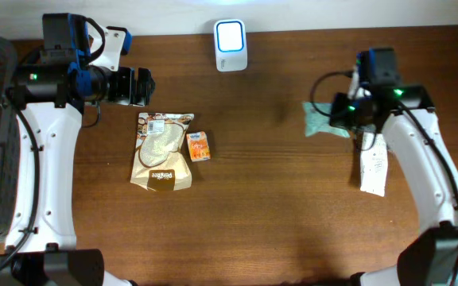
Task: Scan the item barcode
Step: 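Carry the mint packet right and drop it beside the jar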
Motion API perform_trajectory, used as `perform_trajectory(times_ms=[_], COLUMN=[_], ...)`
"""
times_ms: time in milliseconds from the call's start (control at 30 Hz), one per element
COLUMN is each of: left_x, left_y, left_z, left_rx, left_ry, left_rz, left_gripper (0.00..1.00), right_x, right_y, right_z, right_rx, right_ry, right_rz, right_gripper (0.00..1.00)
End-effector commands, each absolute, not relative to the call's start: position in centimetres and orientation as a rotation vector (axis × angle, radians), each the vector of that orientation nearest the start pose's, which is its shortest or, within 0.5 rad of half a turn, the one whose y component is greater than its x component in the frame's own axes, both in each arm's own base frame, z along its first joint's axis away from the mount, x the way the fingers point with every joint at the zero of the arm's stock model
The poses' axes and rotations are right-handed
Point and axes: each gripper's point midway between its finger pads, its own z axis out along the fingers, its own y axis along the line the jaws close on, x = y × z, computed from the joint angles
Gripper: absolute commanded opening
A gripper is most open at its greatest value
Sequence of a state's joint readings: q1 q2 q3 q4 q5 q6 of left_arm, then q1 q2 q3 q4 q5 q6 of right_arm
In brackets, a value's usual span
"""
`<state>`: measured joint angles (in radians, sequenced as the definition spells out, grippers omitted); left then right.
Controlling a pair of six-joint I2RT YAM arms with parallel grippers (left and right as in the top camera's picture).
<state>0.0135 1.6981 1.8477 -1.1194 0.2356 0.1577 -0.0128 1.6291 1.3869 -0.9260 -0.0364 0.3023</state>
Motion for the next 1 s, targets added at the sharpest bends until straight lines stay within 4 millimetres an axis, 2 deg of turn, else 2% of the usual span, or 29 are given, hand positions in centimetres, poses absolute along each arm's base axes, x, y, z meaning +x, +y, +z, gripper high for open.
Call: perform_trajectory(times_ms=[0,133,267,467,633,767,967], left_x=[42.4,42.4,42.4,42.4,42.4,42.4,42.4], left_y=[-3.4,-3.4,-3.4,-3.4,-3.4,-3.4,-3.4], left_z=[27.2,27.2,27.2,27.2,27.2,27.2,27.2], left_rx=[0.291,0.292,0.292,0.291,0.291,0.291,0.291], left_ry=[2.498,2.498,2.498,2.498,2.498,2.498,2.498], left_rz=[-0.226,-0.227,-0.227,-0.226,-0.226,-0.226,-0.226], left_gripper=[0.99,0.99,0.99,0.99,0.99,0.99,0.99], right_x=[37.5,37.9,39.1,38.6,38.2,38.2,40.7], right_y=[-4.1,-7.0,-8.9,-12.2,-12.5,-13.8,-14.8], right_z=[12.4,11.2,11.6,11.9,11.8,12.3,13.9], right_rx=[0.655,0.769,0.828,0.94,0.952,1.008,0.988], right_ry=[2.689,2.612,2.516,2.436,2.442,2.381,2.248], right_rz=[0.12,0.112,0.105,-0.119,-0.152,-0.225,-0.225], right_gripper=[0.04,0.04,0.04,0.04,0.04,0.04,0.04])
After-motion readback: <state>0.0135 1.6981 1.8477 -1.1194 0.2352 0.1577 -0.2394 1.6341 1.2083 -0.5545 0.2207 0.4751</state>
